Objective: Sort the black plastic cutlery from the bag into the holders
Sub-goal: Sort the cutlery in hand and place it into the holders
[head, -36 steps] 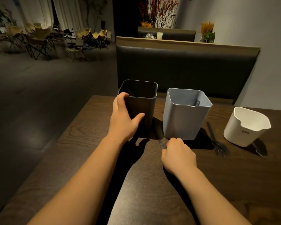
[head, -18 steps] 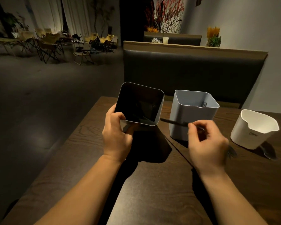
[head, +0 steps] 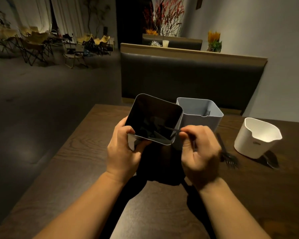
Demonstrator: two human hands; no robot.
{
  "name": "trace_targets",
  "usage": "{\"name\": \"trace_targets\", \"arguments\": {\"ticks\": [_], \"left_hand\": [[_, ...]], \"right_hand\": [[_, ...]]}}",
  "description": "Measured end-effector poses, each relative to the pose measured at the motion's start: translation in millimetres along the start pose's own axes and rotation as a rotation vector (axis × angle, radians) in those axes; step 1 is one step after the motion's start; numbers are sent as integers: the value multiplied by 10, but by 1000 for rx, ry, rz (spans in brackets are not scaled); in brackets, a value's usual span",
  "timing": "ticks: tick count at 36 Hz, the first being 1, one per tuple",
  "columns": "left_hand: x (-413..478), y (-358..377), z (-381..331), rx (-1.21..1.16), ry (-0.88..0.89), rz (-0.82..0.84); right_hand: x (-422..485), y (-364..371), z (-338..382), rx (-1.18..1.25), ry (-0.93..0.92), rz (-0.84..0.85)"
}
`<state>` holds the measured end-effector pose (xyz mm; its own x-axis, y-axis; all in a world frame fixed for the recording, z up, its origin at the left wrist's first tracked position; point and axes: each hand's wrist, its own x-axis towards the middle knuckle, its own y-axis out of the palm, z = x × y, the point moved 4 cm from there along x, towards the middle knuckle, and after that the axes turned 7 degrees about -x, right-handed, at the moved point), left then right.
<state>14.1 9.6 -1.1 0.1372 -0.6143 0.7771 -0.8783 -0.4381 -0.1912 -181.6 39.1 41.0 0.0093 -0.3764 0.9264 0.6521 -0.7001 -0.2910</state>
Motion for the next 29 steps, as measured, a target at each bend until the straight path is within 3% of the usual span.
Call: {"name": "trace_targets", "arguments": {"ticks": [9,13,18,29], "left_hand": [[-33,-18,113,-43,-82,-19],[-36,-17,148,-45,-87,-28],[-15,-10,208,-50,-90,-51],[194,-69,432,84,-257,-124]], "right_hand": [[-85,274,-119,-74,200,475],[-223,298,-126,12,294,587],[-314,358,-113,117,443,606],[-536,854,-64,290,541,1069]]}}
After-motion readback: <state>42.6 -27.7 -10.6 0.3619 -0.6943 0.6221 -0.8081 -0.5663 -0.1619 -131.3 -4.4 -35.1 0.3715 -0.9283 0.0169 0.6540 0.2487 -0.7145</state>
